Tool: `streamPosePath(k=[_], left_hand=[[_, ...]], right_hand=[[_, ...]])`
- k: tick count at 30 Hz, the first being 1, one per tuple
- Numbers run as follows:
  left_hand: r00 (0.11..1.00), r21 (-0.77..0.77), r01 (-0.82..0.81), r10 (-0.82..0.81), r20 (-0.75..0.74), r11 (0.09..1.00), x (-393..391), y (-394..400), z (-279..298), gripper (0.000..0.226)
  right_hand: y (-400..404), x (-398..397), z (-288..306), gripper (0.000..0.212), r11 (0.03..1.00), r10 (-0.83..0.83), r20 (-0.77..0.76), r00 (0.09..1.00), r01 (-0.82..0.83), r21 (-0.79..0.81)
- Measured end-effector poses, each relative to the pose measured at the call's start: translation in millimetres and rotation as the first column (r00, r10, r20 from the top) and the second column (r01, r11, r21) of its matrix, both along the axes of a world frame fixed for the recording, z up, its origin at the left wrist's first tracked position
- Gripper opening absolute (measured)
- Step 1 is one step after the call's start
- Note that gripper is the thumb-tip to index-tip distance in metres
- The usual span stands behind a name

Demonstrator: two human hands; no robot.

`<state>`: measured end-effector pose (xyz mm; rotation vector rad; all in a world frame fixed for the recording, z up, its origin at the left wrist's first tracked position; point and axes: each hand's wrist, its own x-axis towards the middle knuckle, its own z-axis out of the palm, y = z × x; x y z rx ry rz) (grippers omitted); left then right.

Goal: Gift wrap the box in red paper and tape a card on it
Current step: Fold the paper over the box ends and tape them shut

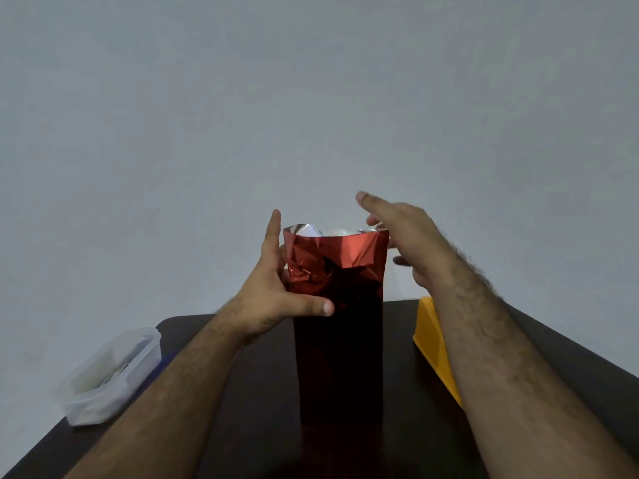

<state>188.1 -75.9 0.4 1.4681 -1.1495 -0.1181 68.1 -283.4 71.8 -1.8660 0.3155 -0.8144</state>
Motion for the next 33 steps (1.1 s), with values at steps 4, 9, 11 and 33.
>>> streamPosePath(k=[4,9,11,33], left_hand=[[0.999,0.021,0.015,-0.016,0.045,1.000,0,1,2,0.169],[0.997,0.009,0.043,-0.043,0.071,0.999,-3,0,4,0.170],[0.996,0.002,0.052,-0.052,0.070,0.999,-3,0,3,0.169],[0.978,-0.181,0.142,-0.165,-0.123,0.973,-1,-5,-4,0.154]], right_hand=[[-3,-9,4,0.055,0.999,0.031,-0.237,0.971,-0.039,-0.030],[2,-13,12,0.007,0.996,0.002,-0.082,0.997,-0.009,-0.087],[7,-18,17,0.009,0.999,0.003,0.036,0.999,-0.001,-0.052],[-1,-16,14,0.031,0.990,0.084,-0.104,0.991,-0.095,-0.108]])
